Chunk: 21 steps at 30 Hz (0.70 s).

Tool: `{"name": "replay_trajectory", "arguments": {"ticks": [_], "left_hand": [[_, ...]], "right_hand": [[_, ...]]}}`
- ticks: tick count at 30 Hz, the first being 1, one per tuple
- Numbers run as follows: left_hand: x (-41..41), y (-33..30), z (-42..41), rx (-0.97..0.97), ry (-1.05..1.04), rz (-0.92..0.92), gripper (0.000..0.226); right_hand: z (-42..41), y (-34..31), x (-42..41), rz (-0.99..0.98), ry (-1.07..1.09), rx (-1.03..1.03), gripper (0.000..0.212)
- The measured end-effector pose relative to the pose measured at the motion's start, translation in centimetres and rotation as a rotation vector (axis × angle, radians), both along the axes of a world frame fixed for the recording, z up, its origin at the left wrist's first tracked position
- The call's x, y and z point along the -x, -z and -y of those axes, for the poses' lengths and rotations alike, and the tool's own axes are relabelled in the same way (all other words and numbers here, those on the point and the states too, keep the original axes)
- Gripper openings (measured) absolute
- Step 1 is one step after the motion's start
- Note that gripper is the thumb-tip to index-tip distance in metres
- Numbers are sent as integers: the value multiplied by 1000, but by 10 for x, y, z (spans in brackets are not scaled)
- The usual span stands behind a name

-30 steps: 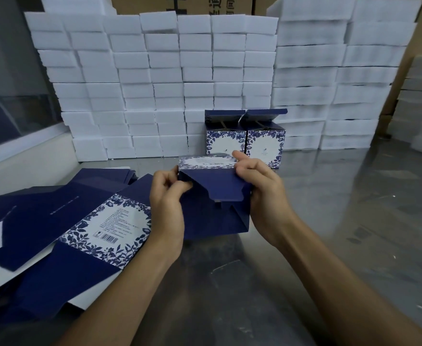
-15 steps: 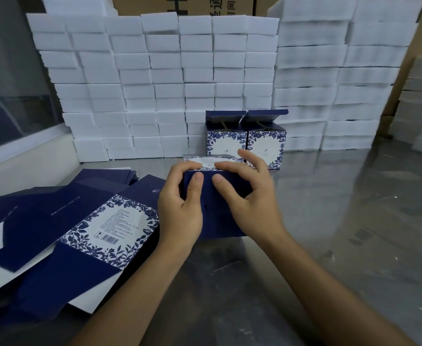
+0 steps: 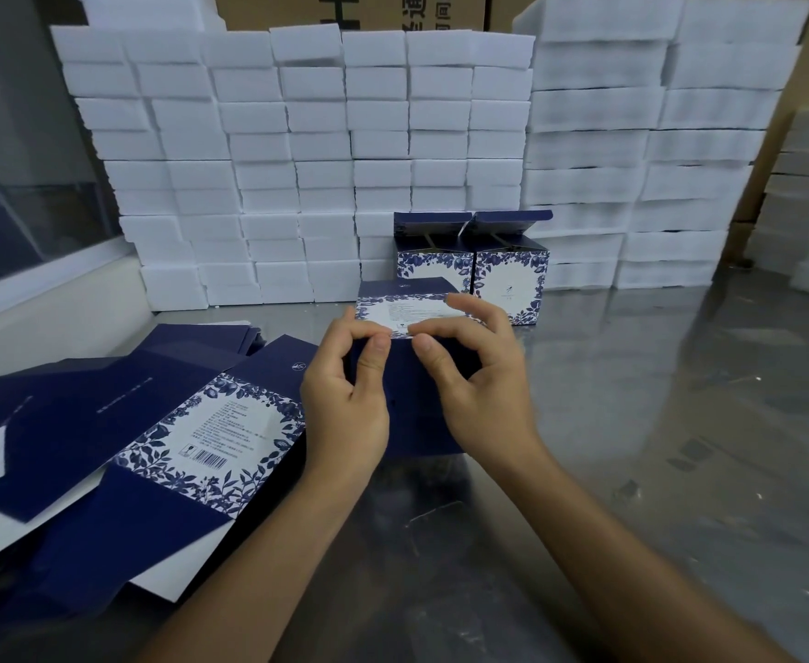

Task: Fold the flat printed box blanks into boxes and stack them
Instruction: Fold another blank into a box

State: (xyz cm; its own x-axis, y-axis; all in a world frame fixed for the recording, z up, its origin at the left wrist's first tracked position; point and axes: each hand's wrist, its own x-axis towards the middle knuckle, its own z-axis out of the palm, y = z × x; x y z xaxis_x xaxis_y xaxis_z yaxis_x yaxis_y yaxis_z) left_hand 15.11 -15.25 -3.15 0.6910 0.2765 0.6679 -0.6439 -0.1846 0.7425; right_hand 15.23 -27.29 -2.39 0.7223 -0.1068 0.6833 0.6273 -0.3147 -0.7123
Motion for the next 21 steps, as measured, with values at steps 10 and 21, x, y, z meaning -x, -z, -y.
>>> {"name": "replay_trajectory", "arguments": {"ticks": [10,21], "left_hand": [[-2,0,-3,-9,-13,-24,23],[-2,-7,-8,121,-5,-37,5]], "right_hand": [[2,1,-3,25,-17,-51,20],[4,-2,-5,-44,-37,-254,21]]}}
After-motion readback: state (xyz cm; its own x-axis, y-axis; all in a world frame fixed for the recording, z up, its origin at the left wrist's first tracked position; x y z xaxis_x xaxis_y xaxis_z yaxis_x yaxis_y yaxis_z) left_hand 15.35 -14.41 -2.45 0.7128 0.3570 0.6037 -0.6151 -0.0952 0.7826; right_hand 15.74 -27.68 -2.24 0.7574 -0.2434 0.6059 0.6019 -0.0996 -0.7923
